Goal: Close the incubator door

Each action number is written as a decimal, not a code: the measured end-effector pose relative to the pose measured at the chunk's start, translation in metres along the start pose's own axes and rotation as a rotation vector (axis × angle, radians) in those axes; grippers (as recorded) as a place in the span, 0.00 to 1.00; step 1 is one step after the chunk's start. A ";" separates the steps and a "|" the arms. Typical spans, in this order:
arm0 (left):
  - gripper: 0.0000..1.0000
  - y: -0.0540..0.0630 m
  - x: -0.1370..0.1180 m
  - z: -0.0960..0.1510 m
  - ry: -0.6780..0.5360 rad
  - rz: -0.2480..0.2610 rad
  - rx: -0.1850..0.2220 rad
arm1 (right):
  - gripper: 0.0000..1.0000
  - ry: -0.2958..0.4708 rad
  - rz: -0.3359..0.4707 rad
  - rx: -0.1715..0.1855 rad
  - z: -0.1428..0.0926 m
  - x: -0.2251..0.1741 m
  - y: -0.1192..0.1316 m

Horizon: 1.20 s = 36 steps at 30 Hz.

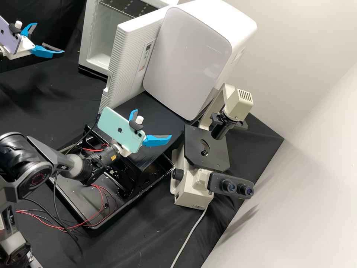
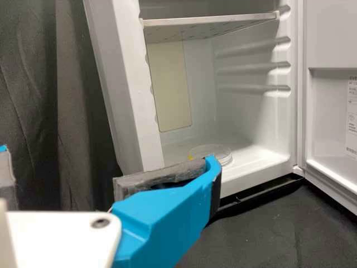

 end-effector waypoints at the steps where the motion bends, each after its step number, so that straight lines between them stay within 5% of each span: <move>1: 1.00 0.000 0.000 0.000 0.000 0.000 0.000 | 1.00 0.000 0.000 0.000 0.000 0.000 0.000; 10: 1.00 0.000 0.000 0.000 0.000 0.000 0.000 | 1.00 0.002 0.002 0.000 0.000 0.000 0.000; 11: 1.00 0.000 0.000 0.000 0.000 0.000 0.000 | 0.00 0.004 0.005 0.000 -0.001 0.001 0.001; 28: 1.00 0.000 0.000 0.000 0.000 0.000 0.000 | 0.00 0.212 0.115 0.021 -0.059 0.038 0.026; 36: 1.00 0.000 0.000 0.000 0.000 0.000 0.000 | 0.00 0.293 0.173 -0.015 -0.087 0.070 0.039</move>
